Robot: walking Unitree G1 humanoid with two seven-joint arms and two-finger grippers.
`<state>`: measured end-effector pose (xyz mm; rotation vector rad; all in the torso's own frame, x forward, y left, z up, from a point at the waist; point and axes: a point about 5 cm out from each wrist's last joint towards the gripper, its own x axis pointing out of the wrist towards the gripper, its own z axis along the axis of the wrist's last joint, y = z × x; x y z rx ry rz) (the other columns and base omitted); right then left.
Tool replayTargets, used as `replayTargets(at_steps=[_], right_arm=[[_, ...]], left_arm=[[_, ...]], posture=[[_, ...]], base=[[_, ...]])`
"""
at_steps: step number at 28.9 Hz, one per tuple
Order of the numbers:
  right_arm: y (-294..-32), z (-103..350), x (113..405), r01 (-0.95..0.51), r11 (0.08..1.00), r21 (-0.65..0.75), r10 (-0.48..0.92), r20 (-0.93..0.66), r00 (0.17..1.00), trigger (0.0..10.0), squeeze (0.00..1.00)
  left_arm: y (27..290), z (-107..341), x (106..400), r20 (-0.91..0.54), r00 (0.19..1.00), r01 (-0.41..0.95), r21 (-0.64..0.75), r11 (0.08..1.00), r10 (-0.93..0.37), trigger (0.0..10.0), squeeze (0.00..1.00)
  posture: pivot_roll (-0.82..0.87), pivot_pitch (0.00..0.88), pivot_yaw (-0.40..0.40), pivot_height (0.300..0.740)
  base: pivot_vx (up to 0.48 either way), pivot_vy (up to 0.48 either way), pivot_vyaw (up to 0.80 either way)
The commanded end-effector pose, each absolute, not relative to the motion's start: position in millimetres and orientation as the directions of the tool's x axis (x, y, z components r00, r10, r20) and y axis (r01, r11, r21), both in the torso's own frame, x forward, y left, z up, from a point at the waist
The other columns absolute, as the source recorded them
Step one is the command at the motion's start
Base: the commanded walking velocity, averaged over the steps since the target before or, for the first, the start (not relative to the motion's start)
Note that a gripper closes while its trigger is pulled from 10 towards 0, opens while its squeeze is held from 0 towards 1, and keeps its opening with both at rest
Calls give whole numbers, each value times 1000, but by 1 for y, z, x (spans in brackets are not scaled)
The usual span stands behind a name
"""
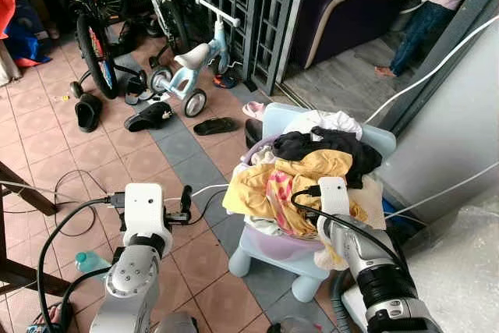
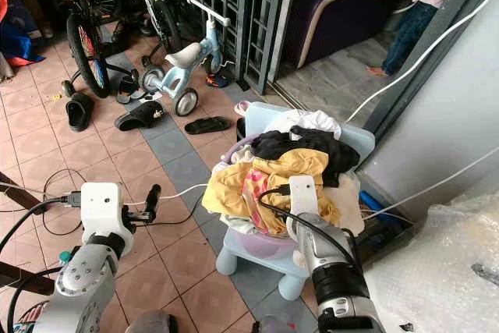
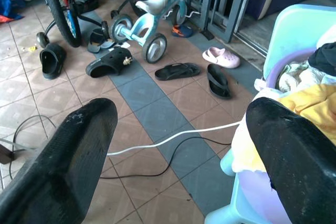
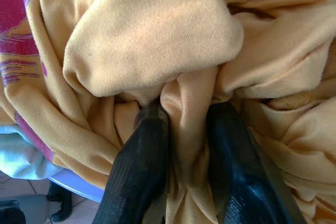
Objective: Clothes washing
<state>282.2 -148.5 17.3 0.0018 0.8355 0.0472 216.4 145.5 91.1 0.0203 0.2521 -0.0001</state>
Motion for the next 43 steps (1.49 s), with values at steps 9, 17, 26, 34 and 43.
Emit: replayTargets(at_steps=[9, 17, 26, 34, 43], right_arm=[[-165, 29, 279, 20, 997, 68, 29, -652, 758, 0, 0], [-179, 58, 271, 57, 978, 200, 42, -458, 888, 0, 0], [-184, 75, 250, 41, 985, 169, 17, -329, 944, 10000, 0], [-184, 85, 263, 41, 991, 131, -4, -271, 962, 10000, 0], [-182, 86, 268, 31, 992, 120, 1, -255, 967, 10000, 0]], left_arm=[[141, 86, 229, -252, 968, 10, 11, 1000, -7, 10000, 0], [134, 84, 245, -228, 973, 28, -9, 1000, -30, 10000, 0], [125, 83, 256, -203, 976, 74, -38, 997, -80, 10000, 0], [120, 83, 259, -188, 976, 101, -48, 994, -108, 10000, 0], [121, 83, 258, -186, 977, 101, -46, 994, -107, 10000, 0]], posture=[[32, 0, -41, 740], [-16, 0, -24, 740], [-59, 0, -3, 740], [-54, 0, -1, 740], [-46, 0, -3, 740]], base=[[0, 0, 0], [0, 0, 0], [0, 0, -376], [-33, 0, -720], [-288, 0, -723]])
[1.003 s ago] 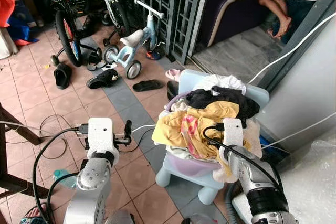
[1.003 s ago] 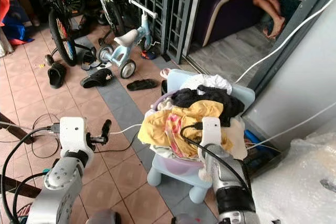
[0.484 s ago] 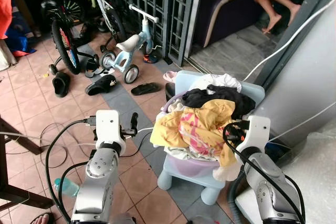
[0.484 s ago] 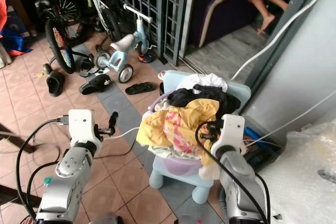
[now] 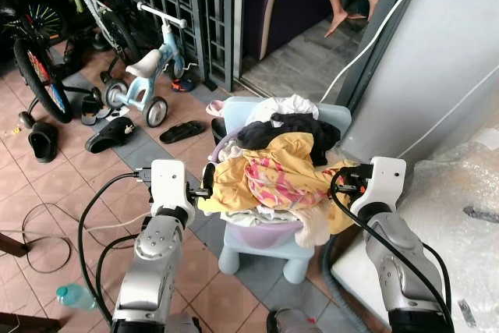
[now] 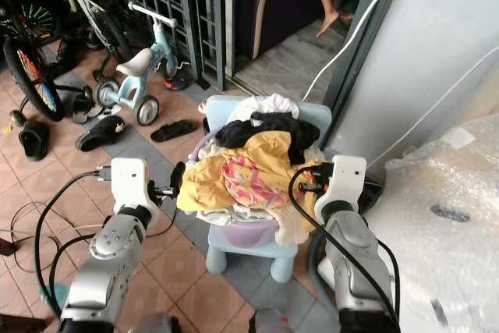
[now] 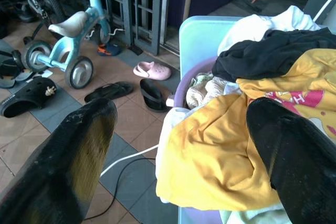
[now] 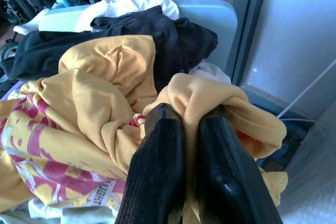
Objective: Clothes washing
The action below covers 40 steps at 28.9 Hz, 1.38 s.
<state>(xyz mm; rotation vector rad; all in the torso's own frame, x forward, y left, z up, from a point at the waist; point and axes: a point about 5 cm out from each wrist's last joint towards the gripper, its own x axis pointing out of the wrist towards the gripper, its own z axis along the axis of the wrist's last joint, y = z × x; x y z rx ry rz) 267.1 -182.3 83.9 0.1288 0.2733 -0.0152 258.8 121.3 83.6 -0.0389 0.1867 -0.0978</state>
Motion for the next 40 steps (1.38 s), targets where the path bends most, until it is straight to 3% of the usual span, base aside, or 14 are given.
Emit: replayTargets(at_steps=[1, 15, 20, 40], right_arm=[[-182, 86, 269, 30, 992, 120, 1, -255, 967, 10000, 0], [-184, 93, 272, 53, 994, 93, -32, -211, 977, 10000, 0], [-188, 103, 277, 73, 997, 26, -68, -154, 986, 10000, 0], [-192, 126, 290, 68, 997, -44, -70, -43, 997, 10000, 0]], left_arm=[[121, 83, 258, -186, 977, 100, -46, 994, -107, 10000, 0], [123, 85, 259, -158, 979, 117, -58, 991, -125, 10000, 0], [124, 89, 259, -131, 981, 134, -65, 989, -142, 10000, 0], [119, 88, 262, -131, 978, 153, -80, 985, -163, 10000, 0]], posture=[[-46, 0, -3, 740], [-50, 0, -6, 740], [-45, 0, -10, 740], [-62, 0, 14, 740]], base=[[-307, 0, -719], [-61, 0, -733], [0, 0, -738], [81, 0, -737]])
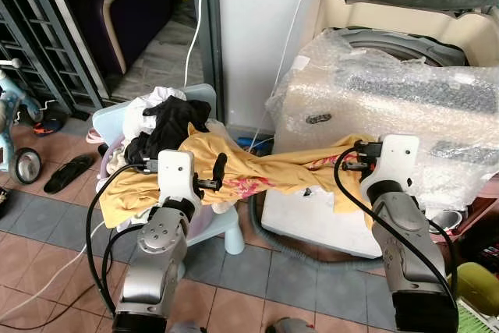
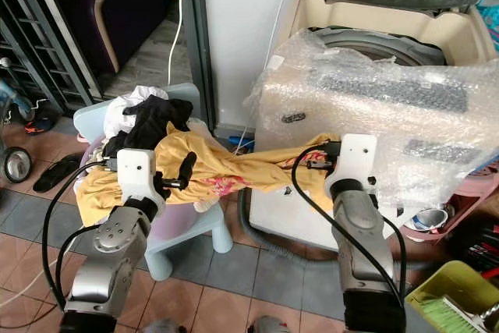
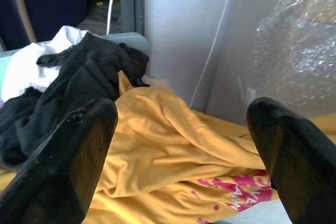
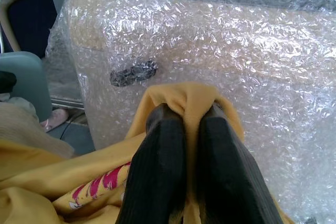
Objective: Clothes washing
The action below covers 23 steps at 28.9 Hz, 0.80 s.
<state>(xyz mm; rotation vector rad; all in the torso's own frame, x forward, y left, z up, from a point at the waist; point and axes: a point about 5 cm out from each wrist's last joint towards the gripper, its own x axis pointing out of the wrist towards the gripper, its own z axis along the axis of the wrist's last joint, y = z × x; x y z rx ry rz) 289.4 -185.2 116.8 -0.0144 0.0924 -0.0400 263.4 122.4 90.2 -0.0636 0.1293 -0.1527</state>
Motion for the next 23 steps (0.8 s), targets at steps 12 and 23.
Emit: replayTargets(at_steps=[12, 23], right_arm=[[-224, 205, 319, 238, 932, -275, -160, 277, 947, 10000, 0], [-218, 210, 323, 152, 938, -311, -56, 297, 953, 10000, 0]], left_arm=[[115, 91, 262, -106, 973, 195, -95, 976, -205, 10000, 0], [114, 92, 262, -93, 972, 207, -89, 974, -215, 10000, 0]], posture=[[-68, 0, 19, 740], [-67, 0, 21, 740]], base=[[0, 0, -756], [252, 0, -647]])
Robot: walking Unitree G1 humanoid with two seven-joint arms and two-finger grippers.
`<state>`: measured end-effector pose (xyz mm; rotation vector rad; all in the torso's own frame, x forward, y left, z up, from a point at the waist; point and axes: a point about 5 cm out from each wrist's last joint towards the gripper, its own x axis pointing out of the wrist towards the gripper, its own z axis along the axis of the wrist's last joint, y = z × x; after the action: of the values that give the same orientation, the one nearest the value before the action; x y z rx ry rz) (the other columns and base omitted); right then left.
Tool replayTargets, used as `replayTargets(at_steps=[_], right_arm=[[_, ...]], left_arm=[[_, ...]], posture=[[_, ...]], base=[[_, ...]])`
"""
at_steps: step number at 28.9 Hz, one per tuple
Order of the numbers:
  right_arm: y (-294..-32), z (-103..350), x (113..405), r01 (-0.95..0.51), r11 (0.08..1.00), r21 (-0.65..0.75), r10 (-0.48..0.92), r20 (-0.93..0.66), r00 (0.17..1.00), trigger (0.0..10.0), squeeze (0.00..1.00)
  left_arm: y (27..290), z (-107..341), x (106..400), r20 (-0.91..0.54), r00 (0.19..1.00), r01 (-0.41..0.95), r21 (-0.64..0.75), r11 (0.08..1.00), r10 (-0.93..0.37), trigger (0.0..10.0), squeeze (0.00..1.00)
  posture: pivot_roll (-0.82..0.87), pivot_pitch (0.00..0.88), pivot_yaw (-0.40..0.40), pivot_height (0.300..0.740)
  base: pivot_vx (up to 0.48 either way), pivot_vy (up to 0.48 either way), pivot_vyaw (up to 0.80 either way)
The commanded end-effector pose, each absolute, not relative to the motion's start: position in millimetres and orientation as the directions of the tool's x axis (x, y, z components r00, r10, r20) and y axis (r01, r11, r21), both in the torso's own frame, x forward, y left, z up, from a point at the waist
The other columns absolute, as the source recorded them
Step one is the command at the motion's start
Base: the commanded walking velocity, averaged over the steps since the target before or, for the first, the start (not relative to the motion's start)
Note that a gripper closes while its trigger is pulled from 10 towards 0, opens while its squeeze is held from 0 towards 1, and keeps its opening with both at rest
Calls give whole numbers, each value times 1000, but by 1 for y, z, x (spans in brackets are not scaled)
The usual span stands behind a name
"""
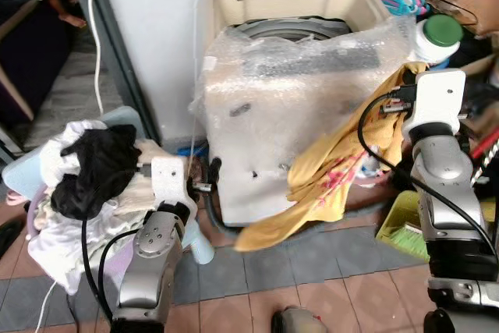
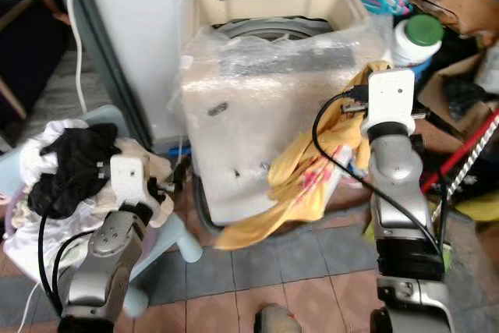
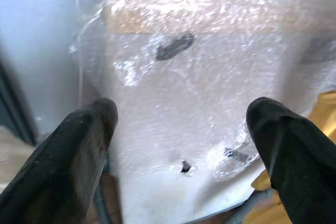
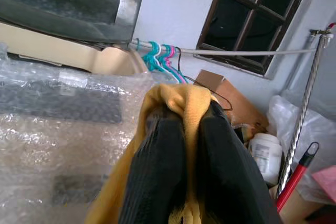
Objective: Clothes washing
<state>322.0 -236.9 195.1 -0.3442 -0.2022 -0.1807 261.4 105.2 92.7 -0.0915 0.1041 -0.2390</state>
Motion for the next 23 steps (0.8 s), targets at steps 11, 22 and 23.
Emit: replayTargets(at_steps=[11, 22, 23], right_arm=[[-195, 206, 325, 1, 958, -287, 80, 270, 959, 10000, 0], [-183, 207, 326, -93, 955, -282, 168, 255, 952, 10000, 0], [-181, 204, 324, -99, 958, -270, 169, 250, 953, 10000, 0]], left_arm=[[118, 91, 262, -102, 979, 170, -83, 982, -178, 10000, 0], [134, 84, 262, -154, 987, 49, -24, 999, -52, 10000, 0], [134, 84, 262, -152, 987, 52, -26, 998, -56, 10000, 0]], posture=[[-60, 0, 19, 740], [-47, 0, 12, 740], [-45, 0, 13, 740]], base=[[344, 0, 0], [0, 0, 285], [0, 0, 794]])
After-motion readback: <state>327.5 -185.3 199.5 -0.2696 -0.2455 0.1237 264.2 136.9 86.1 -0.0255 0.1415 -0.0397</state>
